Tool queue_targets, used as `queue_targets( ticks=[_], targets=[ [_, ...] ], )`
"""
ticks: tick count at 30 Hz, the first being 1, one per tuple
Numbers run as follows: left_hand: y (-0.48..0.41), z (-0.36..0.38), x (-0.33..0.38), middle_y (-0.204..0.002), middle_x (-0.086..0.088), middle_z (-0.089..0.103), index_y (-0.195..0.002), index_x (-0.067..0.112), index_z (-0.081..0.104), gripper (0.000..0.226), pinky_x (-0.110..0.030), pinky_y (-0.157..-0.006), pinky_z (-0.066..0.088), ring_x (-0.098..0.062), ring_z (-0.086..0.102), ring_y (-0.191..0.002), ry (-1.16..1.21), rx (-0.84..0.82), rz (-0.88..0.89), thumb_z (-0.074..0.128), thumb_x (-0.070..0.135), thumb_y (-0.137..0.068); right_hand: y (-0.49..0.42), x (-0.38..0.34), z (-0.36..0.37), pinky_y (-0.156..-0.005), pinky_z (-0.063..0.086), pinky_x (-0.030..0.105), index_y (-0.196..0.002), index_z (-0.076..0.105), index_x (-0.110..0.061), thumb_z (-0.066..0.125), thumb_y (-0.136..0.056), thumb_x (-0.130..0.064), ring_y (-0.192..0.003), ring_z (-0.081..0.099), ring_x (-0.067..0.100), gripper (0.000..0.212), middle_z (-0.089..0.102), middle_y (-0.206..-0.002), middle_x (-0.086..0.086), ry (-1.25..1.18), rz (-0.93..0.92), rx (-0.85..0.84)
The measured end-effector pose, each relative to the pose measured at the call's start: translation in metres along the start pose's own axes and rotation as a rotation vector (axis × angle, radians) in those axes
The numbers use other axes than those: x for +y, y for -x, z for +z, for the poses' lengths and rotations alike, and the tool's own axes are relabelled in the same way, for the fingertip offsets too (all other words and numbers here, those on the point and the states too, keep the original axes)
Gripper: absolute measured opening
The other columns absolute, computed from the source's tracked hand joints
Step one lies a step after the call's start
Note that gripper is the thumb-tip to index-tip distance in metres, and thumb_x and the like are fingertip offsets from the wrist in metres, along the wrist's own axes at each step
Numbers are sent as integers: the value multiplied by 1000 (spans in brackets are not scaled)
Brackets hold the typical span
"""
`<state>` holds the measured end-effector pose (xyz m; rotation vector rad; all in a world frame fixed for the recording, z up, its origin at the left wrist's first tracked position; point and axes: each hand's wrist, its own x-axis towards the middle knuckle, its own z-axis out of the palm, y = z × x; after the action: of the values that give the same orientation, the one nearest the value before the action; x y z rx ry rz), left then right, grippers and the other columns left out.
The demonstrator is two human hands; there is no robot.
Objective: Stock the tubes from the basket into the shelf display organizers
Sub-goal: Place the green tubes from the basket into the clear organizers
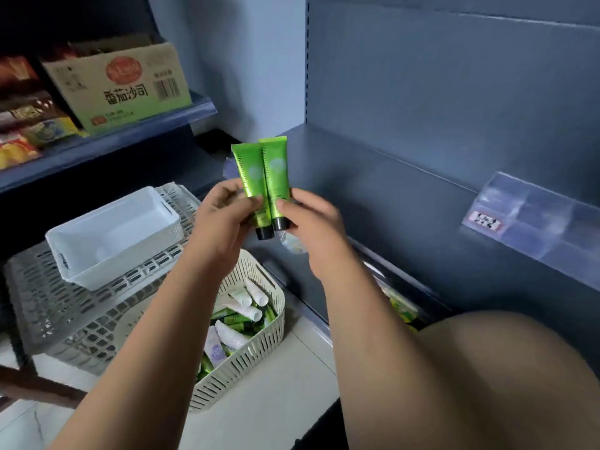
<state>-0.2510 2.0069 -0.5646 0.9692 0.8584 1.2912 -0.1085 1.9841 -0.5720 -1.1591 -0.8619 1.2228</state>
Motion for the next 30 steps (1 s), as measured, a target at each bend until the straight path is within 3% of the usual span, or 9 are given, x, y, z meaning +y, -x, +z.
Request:
queue_targets(
  ticks=[2, 6, 12, 16, 18, 21, 25, 28, 30],
  targets=[
    [-1, 30, 12, -105, -20, 68, -123, 3, 57, 38, -45, -90, 54, -32, 67, -95, 16, -88, 38, 64, -6, -87, 8, -26, -21, -75, 63, 42, -110, 77, -20, 77, -82, -19, -94, 71, 27, 28, 76, -104, 12, 5, -29, 31],
    [5, 96, 29, -103, -18, 71, -119, 4, 59, 32, -46, -89, 59, -33, 70, -94, 35, -249, 73, 61, -9, -90, 31, -77, -65, -100, 52, 56, -118, 72, -10, 73, -86, -4, -97, 71, 30, 33, 75, -104, 16, -38, -169, 150],
    [33, 196, 32, -100, -16, 74, -119, 2, 62, 30, -41, -85, 60, -32, 71, -92, 36, -457, 36, 63, -8, -90, 87, -130, -144, -102, 50, 55, -124, 68, -5, 64, -91, 2, -108, 69, 37, 33, 72, -114, 21, -16, -309, 301],
    [64, 263, 21, -105, -19, 72, -128, -3, 60, 37, -51, -90, 57, -33, 69, -95, -19, -603, 12, 63, -6, -91, 134, -153, -200, -100, 53, 55, -116, 72, -12, 67, -90, -2, -103, 71, 35, 28, 75, -110, 17, 57, -377, 463],
    [82, 296, 12, -105, -19, 73, -127, -1, 62, 37, -53, -93, 56, -32, 69, -94, -49, -666, 3, 64, -6, -91, 162, -160, -229, -98, 55, 49, -112, 73, -16, 67, -91, 0, -103, 72, 29, 27, 76, -108, 13, 97, -407, 552],
    [112, 345, -6, -105, -16, 75, -125, 3, 65, 37, -50, -94, 54, -29, 71, -93, -75, -761, -29, 65, -7, -89, 206, -169, -272, -82, 58, 26, -116, 72, -18, 66, -93, -1, -93, 72, 11, 29, 78, -104, 3, 176, -421, 655],
    [156, 402, -36, -109, -14, 76, -124, 7, 67, 38, -56, -100, 50, -33, 69, -100, -76, -880, -84, 69, 0, -87, 258, -172, -331, -84, 56, 29, -115, 73, -17, 68, -91, -2, -95, 71, 12, 29, 78, -102, 2, 214, -435, 808],
    [185, 438, -57, -98, -3, 78, -122, 7, 66, 33, -44, -86, 53, -22, 71, -91, -119, -961, -87, 69, -1, -89, 293, -169, -370, -93, 57, 40, -114, 72, -11, 72, -87, -2, -97, 71, 22, 29, 76, -104, 12, 230, -431, 872],
    [202, 457, -68, -92, 2, 77, -119, 8, 66, 30, -35, -77, 55, -16, 71, -84, -128, -1002, -81, 68, -2, -91, 314, -164, -394, -93, 55, 34, -112, 70, -13, 76, -83, -5, -94, 69, 19, 31, 73, -100, 7, 245, -395, 944]
  ],
)
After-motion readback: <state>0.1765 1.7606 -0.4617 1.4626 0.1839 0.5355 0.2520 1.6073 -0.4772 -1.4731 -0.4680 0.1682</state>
